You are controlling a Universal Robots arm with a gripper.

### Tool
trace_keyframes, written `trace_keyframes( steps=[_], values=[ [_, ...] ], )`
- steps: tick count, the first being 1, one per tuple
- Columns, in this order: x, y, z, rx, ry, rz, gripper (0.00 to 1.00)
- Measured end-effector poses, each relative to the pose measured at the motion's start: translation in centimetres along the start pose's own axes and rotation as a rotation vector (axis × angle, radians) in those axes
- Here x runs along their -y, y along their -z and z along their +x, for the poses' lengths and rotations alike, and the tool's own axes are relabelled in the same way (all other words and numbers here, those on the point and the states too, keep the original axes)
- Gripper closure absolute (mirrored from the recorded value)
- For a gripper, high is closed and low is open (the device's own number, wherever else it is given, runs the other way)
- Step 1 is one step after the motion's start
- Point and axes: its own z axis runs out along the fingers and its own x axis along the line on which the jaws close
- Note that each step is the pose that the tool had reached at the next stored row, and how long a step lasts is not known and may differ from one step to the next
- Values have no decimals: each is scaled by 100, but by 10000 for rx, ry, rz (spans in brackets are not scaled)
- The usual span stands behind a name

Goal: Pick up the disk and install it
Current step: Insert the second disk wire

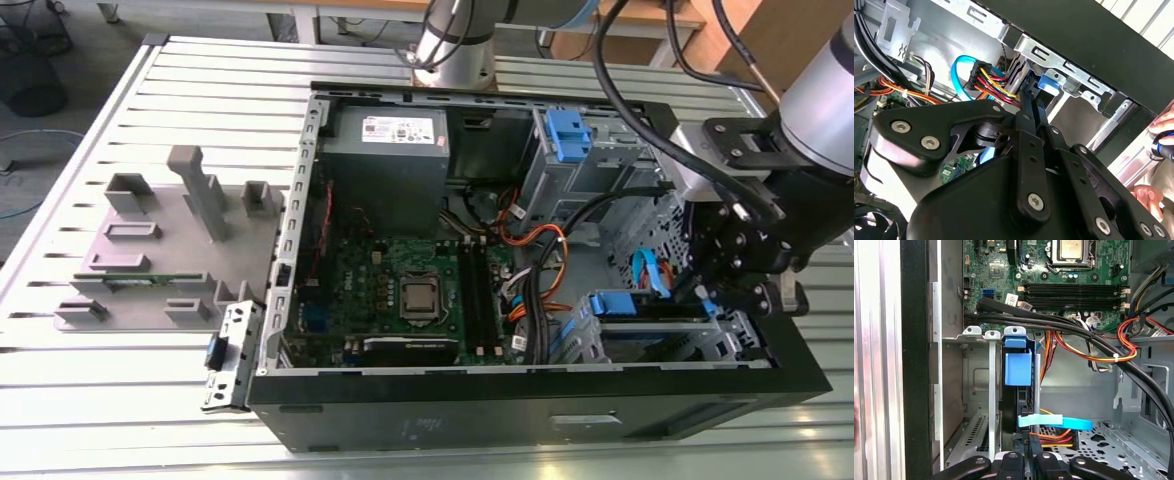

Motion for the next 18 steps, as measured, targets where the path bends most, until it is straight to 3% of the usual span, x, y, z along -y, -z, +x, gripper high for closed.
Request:
trace_keyframes(
  steps=[13,16,18],
  values=[
    [-3,-25,0,-6,1,0,84],
    [-4,-30,0,3,-1,0,83],
    [-3,-26,0,-6,0,0,77]
  ],
)
